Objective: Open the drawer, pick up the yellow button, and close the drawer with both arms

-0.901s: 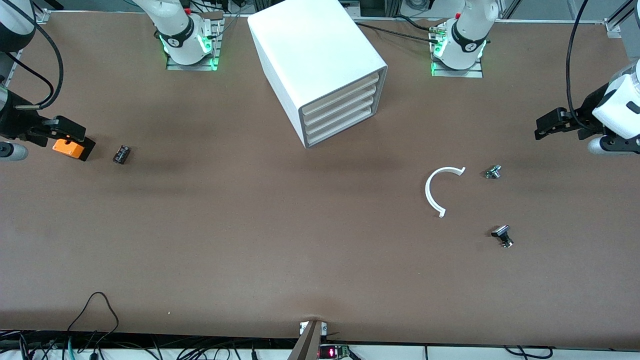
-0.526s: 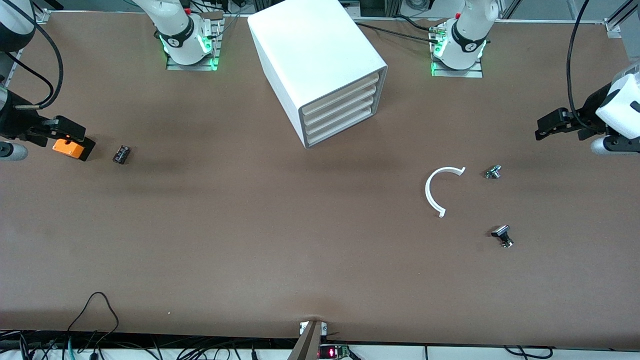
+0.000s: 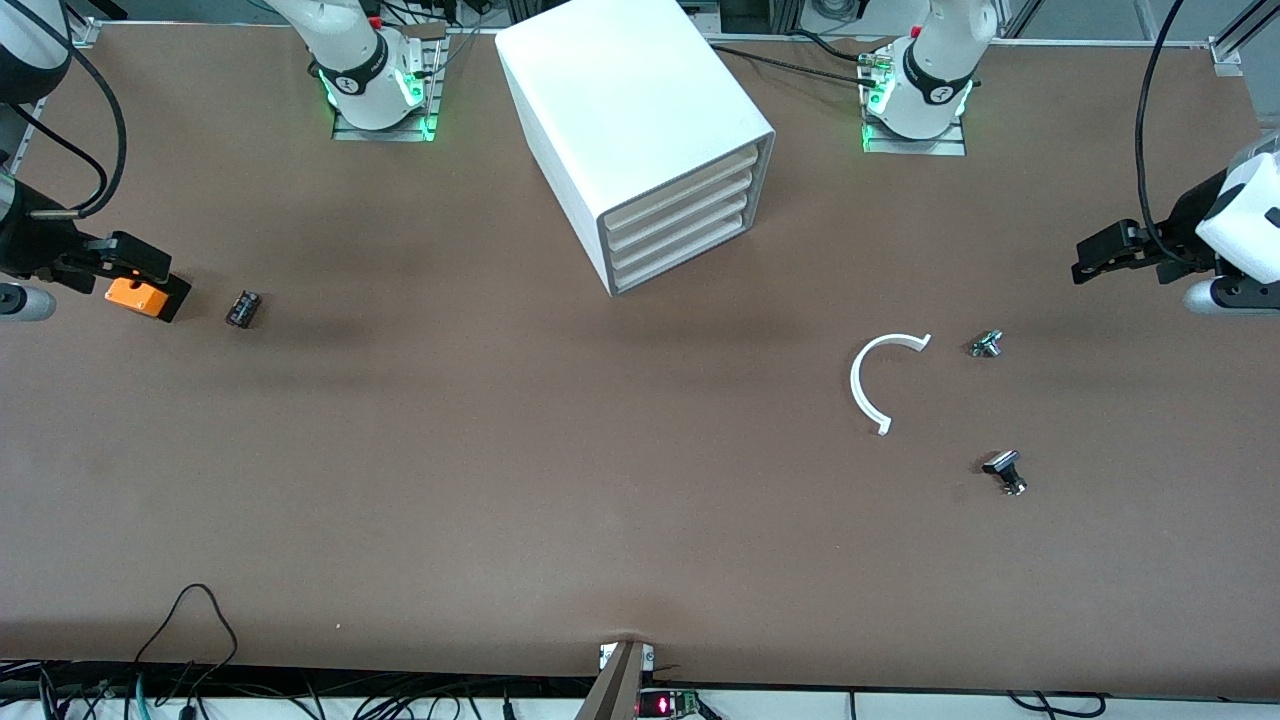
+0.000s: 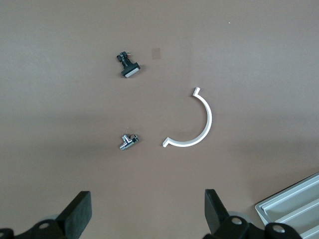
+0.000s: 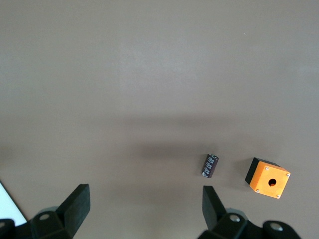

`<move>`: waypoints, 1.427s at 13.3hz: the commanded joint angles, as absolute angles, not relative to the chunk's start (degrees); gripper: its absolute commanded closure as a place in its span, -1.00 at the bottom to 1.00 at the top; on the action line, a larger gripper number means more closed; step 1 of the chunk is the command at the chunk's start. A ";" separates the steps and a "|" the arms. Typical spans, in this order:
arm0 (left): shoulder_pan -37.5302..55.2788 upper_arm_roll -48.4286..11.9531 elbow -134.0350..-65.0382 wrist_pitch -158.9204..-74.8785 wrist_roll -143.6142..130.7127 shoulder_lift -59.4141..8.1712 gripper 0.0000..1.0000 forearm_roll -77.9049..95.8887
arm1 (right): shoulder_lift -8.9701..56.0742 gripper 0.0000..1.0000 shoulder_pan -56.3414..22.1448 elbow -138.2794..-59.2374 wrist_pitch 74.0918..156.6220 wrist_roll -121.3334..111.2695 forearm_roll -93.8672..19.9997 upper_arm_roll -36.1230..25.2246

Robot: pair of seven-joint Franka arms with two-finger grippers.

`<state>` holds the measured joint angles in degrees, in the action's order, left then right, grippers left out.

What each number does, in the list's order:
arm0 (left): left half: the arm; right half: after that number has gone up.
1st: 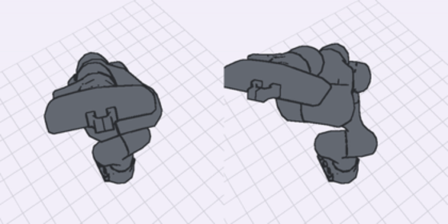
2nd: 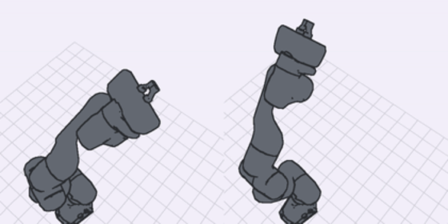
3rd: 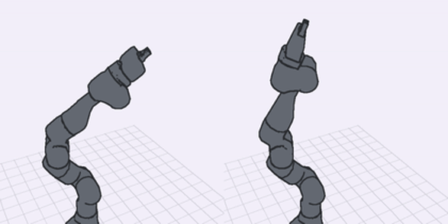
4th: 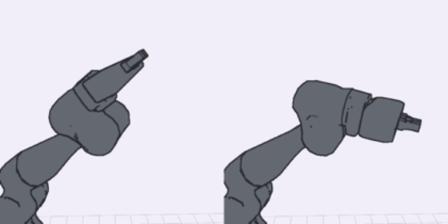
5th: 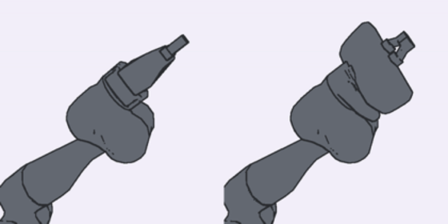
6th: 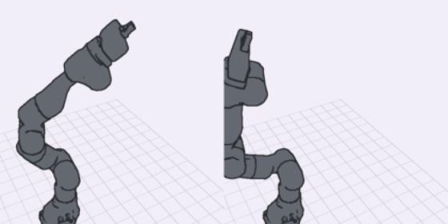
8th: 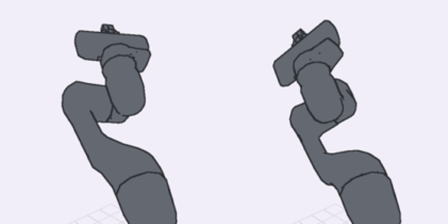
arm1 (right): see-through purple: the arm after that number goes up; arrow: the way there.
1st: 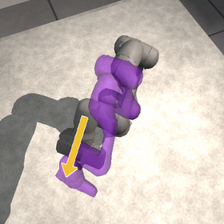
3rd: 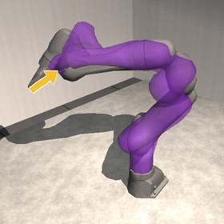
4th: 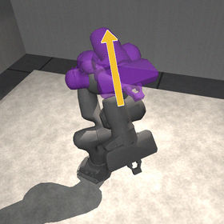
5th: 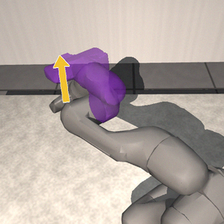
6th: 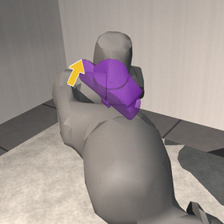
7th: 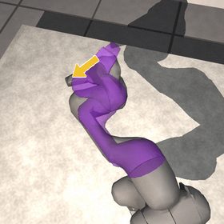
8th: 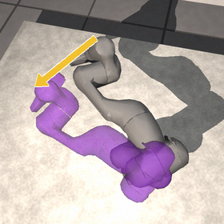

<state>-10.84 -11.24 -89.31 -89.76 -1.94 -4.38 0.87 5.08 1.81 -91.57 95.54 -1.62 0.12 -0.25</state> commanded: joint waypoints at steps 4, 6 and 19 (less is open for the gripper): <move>-11.16 -12.13 -86.92 -88.07 -1.58 -5.36 -1.00 1.93 | 5.45 -1.00 1.93 -90.79 94.66 -1.50 -0.09 -0.09; -10.64 -12.39 -86.75 -88.15 -1.67 -5.36 -1.00 1.67 | 6.15 -1.00 1.93 -90.70 95.01 -2.36 -0.09 -0.09; -10.54 -14.94 -87.44 -84.02 -0.71 -11.69 -1.00 2.19 | 7.73 -1.00 0.97 -90.97 94.39 -2.55 -0.09 0.09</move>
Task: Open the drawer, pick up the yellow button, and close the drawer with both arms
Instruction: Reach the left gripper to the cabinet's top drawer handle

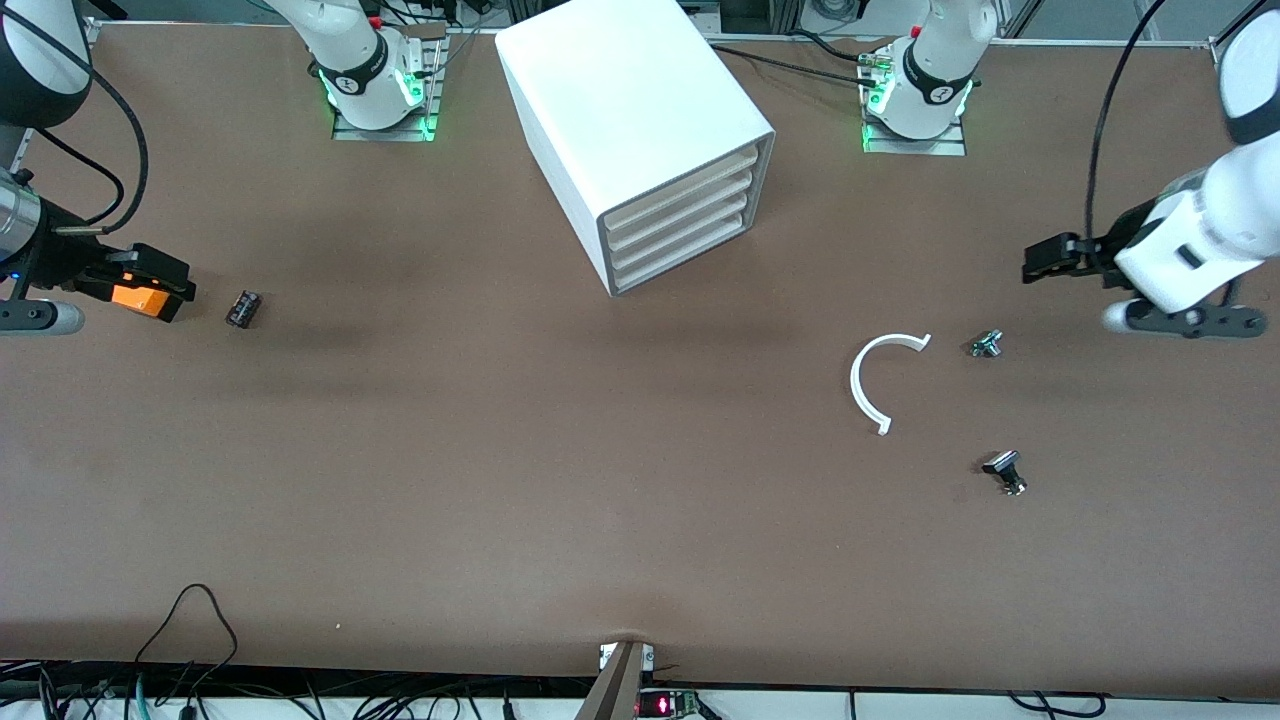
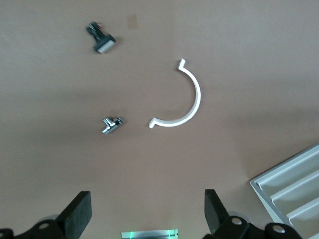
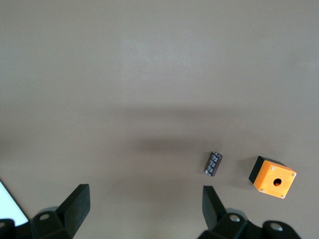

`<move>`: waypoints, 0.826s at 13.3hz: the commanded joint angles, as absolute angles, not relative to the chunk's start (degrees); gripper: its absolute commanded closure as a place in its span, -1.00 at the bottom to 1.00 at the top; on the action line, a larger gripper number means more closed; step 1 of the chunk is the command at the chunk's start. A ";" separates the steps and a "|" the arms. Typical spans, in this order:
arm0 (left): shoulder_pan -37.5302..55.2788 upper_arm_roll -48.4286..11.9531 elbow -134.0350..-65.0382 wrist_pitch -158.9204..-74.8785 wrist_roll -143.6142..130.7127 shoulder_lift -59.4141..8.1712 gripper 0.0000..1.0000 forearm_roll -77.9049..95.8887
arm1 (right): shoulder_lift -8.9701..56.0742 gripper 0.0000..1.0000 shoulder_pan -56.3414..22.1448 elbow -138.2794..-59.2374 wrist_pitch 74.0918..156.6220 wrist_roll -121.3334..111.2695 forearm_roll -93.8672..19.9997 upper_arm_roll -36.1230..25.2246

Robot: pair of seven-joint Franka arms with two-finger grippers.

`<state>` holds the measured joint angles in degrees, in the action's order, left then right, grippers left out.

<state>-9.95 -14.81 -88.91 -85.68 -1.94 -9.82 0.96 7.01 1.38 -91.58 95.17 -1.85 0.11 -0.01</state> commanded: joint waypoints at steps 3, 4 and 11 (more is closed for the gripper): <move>-10.46 -14.94 -90.95 -83.85 -0.70 -13.96 -1.00 13.31 | 8.17 -1.00 0.35 -90.97 94.31 -2.64 -0.26 0.09; -10.46 -14.94 -92.45 -84.02 -0.70 -14.67 -1.00 17.27 | 8.17 -1.00 0.35 -90.97 94.31 -2.64 -0.26 0.09; -9.93 -21.61 -107.55 -89.27 10.85 -18.54 -1.00 36.55 | 10.63 -1.00 -5.36 -91.23 94.39 -2.64 0.44 0.09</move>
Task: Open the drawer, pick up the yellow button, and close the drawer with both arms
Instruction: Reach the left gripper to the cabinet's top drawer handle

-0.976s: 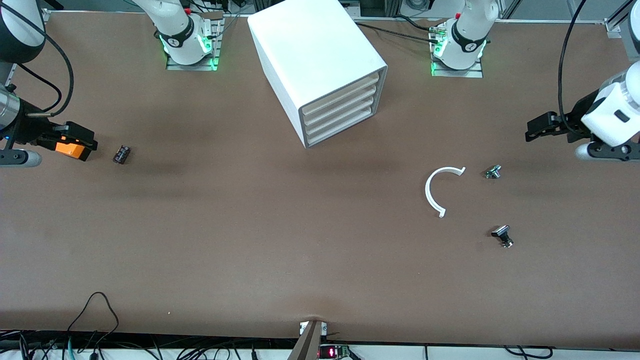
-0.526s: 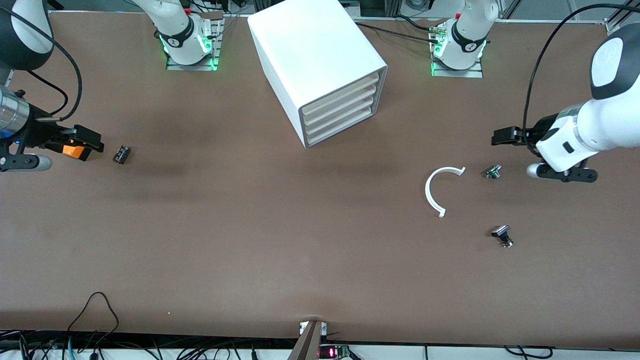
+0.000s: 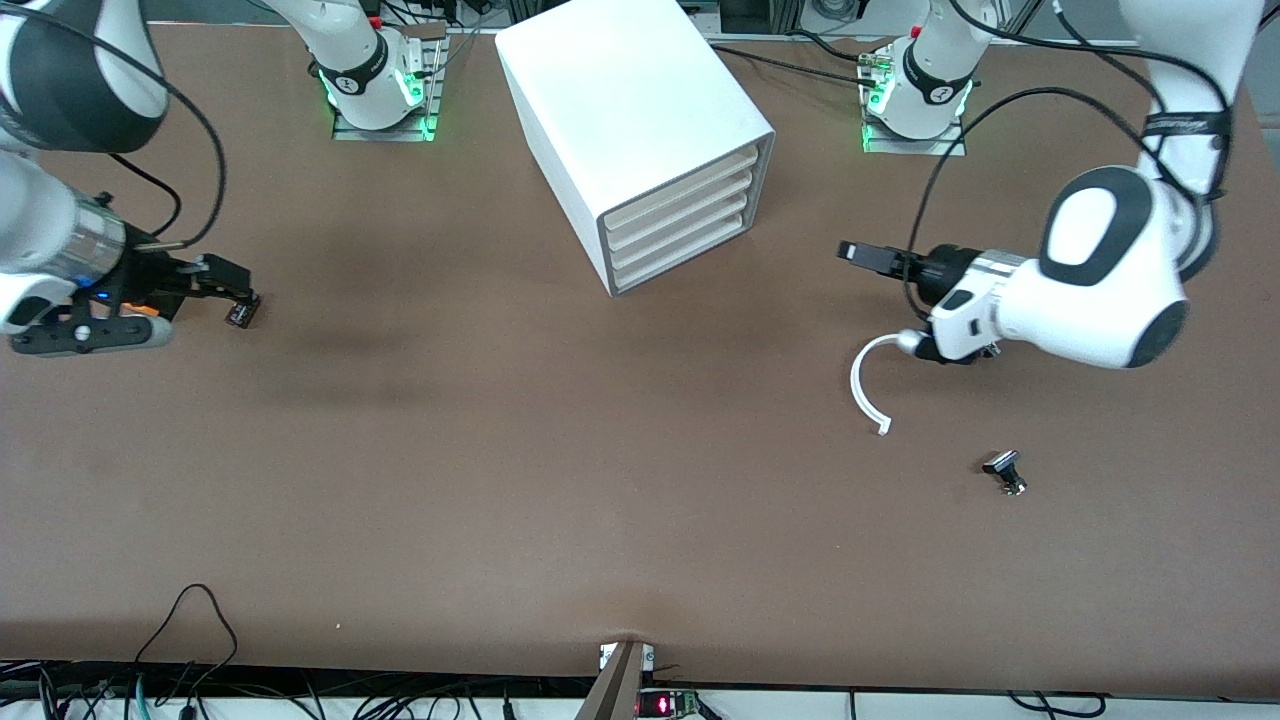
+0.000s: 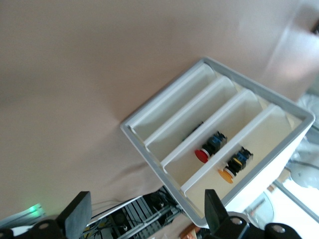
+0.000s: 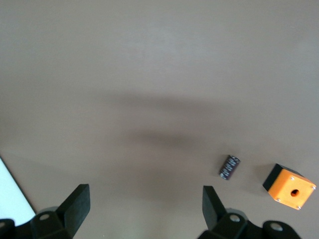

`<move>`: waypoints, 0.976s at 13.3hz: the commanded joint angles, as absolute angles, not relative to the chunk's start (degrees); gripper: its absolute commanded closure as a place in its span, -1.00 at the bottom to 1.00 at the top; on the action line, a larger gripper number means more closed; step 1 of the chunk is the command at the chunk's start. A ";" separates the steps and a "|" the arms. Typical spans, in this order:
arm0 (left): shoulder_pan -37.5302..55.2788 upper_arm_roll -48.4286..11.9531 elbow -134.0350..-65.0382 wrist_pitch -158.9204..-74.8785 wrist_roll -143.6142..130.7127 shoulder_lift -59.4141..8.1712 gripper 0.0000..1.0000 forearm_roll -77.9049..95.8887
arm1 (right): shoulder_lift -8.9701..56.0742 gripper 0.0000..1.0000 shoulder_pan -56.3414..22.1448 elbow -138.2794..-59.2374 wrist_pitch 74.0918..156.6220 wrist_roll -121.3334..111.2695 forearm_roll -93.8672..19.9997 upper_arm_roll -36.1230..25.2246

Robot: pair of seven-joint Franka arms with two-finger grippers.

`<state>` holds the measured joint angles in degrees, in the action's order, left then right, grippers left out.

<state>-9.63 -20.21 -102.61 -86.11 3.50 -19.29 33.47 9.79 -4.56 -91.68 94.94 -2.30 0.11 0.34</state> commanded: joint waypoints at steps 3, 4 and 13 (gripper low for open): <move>-9.76 -23.19 -113.88 -95.25 23.70 -20.12 -1.00 41.73 | 10.81 -1.00 -6.06 -90.88 94.48 -7.27 0.09 0.09; -9.76 -23.55 -115.91 -97.27 25.56 -20.13 -1.00 43.40 | 10.72 -1.00 -6.33 -90.79 94.83 -10.34 0.09 0.09; -9.93 -33.66 -124.97 -103.80 26.46 -19.34 -0.80 56.86 | 11.69 -1.00 -7.99 -89.56 98.51 -46.12 -0.09 0.09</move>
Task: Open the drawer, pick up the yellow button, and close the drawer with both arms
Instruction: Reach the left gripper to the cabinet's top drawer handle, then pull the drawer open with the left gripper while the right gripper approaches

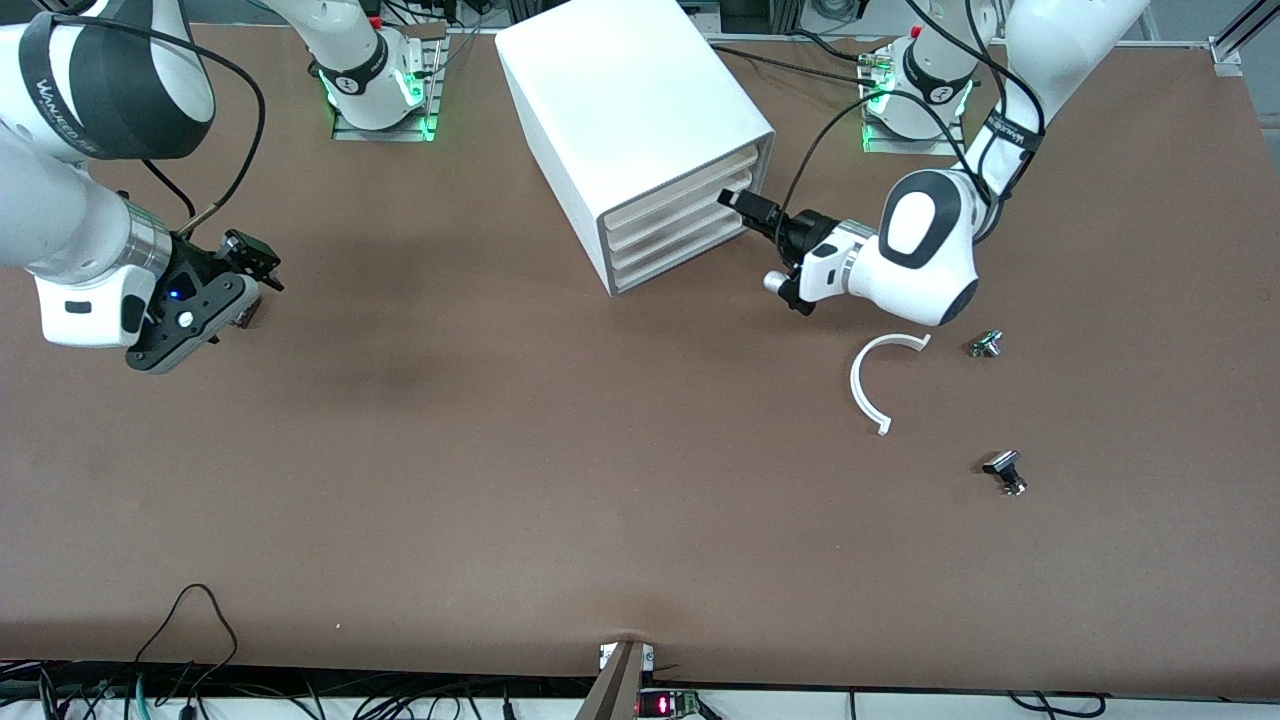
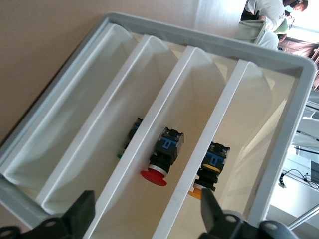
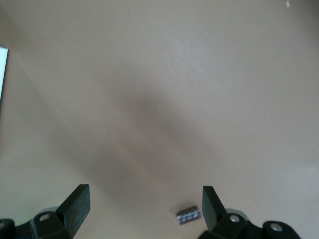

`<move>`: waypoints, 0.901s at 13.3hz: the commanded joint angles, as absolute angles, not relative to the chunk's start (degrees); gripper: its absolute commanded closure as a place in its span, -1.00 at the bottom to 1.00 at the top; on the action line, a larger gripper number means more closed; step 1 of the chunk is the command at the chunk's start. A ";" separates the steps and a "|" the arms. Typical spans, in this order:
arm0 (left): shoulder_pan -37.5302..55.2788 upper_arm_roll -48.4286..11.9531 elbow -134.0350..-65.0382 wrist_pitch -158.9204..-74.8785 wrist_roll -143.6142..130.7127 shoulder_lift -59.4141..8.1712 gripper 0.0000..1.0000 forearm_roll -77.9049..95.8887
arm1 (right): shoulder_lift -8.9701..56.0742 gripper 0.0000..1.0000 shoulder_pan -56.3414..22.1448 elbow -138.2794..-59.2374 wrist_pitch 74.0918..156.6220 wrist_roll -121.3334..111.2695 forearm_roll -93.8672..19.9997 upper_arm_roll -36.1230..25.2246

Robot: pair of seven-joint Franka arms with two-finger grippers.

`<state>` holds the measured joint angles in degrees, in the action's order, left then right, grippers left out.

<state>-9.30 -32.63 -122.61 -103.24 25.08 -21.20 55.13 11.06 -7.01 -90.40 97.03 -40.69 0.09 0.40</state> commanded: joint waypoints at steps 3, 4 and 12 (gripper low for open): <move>-10.45 -35.93 -127.44 -103.36 26.54 -18.55 -0.62 59.85 | 12.21 -1.00 -8.09 -89.65 98.70 -55.08 0.00 0.09; -10.55 -36.38 -127.62 -103.27 26.54 -18.46 -0.55 59.85 | 12.39 -1.00 -7.91 -89.74 98.70 -55.63 0.00 0.09; -11.34 -37.62 -129.46 -100.29 26.63 -17.23 0.62 60.73 | 12.31 -1.00 -8.87 -89.47 98.52 -60.89 -0.88 0.17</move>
<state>-10.70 -36.76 -127.17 -101.39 25.26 -19.70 58.95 12.31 -7.92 -90.35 98.63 -57.63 0.04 0.31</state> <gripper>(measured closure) 0.366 0.000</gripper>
